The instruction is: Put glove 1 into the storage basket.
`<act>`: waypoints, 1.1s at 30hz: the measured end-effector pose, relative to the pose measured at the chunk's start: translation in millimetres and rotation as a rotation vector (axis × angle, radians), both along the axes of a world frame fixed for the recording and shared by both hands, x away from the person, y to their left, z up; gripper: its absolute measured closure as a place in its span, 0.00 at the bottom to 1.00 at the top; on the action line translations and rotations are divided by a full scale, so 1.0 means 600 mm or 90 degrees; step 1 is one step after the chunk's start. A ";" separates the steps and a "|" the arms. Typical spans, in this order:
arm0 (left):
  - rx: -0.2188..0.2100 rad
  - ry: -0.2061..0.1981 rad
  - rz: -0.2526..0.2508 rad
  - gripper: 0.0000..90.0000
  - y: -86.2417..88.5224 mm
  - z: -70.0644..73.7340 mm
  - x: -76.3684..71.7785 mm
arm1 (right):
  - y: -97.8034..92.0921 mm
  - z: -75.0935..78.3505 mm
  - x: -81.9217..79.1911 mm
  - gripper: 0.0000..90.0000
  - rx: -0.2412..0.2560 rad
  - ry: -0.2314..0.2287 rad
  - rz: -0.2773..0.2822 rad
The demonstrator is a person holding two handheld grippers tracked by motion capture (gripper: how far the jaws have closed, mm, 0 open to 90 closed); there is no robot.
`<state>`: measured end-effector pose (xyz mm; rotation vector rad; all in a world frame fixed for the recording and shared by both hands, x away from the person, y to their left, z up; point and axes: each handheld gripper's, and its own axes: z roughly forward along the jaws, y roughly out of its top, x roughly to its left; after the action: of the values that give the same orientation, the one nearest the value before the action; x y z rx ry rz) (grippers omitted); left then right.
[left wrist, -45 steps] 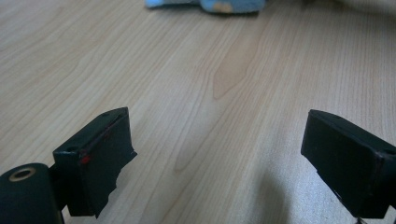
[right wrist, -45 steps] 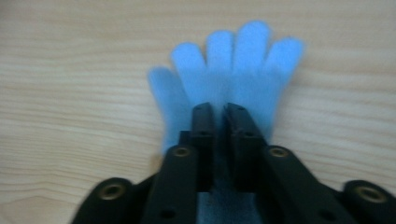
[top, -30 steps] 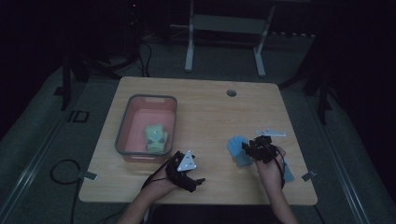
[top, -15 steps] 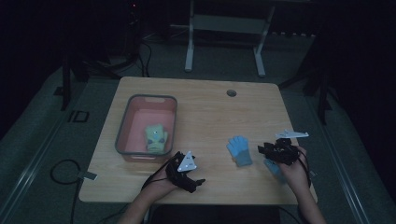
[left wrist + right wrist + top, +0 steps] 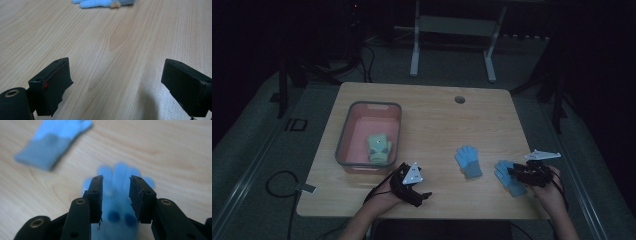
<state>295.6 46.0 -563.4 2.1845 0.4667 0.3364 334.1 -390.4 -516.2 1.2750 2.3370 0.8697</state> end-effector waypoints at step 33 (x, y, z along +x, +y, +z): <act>0.003 0.000 -0.004 0.10 0.000 -0.002 0.000 | 0.048 0.043 0.007 0.96 0.046 -0.047 -0.052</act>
<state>295.4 45.9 -564.5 2.1896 0.4593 0.3341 338.5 -361.6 -490.3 1.3348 2.1987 0.9655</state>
